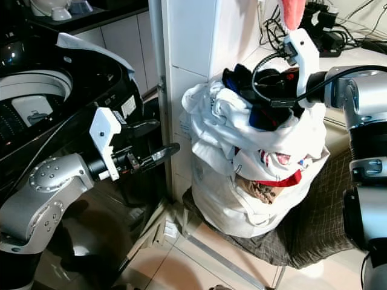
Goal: Clothes washing
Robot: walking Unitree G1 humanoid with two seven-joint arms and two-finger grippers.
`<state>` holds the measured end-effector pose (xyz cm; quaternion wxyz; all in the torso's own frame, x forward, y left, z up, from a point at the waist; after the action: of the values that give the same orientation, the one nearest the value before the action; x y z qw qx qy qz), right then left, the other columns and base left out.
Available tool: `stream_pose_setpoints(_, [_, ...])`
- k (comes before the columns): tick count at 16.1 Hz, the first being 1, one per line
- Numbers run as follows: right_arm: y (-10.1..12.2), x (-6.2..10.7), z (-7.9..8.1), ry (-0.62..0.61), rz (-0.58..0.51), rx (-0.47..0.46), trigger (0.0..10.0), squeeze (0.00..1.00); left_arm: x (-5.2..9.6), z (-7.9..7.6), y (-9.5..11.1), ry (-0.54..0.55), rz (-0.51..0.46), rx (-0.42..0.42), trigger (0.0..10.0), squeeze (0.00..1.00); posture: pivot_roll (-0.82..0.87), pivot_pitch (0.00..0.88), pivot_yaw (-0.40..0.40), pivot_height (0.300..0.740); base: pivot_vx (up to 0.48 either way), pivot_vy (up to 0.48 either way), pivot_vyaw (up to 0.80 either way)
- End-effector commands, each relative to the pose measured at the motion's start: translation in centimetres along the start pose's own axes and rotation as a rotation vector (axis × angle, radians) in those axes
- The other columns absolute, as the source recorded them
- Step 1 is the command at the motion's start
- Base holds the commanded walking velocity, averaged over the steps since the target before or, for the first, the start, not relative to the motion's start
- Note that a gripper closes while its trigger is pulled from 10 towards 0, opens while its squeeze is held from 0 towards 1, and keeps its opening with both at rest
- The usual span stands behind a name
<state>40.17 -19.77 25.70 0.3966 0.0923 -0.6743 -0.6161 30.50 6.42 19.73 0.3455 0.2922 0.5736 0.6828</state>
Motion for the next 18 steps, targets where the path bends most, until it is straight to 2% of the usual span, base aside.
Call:
stream_pose_setpoints(1, [0.1,0.0,0.1,-0.001,0.005,0.012,0.0,0.0,0.0,-0.3,0.3,-0.021,-0.003,-0.012,10.0,0.0,-0.05,0.0,0.007,0.74,0.0,0.0,0.0])
stream_pose_setpoints(11, [0.8,0.4,-0.4,-0.024,-0.028,0.002,0.0,0.0,-0.1,-0.1,0.4,-0.008,-0.004,-0.018,10.0,0.0,-0.05,0.0,0.008,0.74,0.0,0.0,0.0])
stream_pose_setpoints(14, [2.3,1.2,-0.9,-0.046,-0.092,0.0,0.0,0.0,-0.1,0.0,0.5,-0.004,-0.007,-0.018,10.0,0.0,-0.05,0.0,0.008,0.74,0.0,0.0,0.0])
stream_pose_setpoints(16, [5.0,2.8,-1.6,-0.074,-0.216,-0.04,0.0,0.0,-0.1,0.3,0.7,0.011,-0.014,-0.02,10.0,0.0,-0.04,0.0,0.008,0.74,0.0,0.0,0.0])
stream_pose_setpoints(18, [6.9,3.9,-1.7,-0.07,-0.302,-0.051,0.0,0.0,-0.2,0.5,0.8,0.02,-0.02,-0.022,10.0,0.0,-0.05,0.0,0.012,0.74,0.0,0.0,0.0])
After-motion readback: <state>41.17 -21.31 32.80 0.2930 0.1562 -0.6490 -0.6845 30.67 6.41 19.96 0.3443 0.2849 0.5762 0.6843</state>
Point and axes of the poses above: a point about 5 cm out from each wrist's last joint towards the gripper, its own x axis pointing back from the gripper into the wrist, its own y axis along the axis of the wrist's last joint, z = x × y, the point moved 6 cm from there along -x, pointing out of the wrist towards the gripper, and after that the axes turned 3 degrees about -x, right-handed, at the moved point
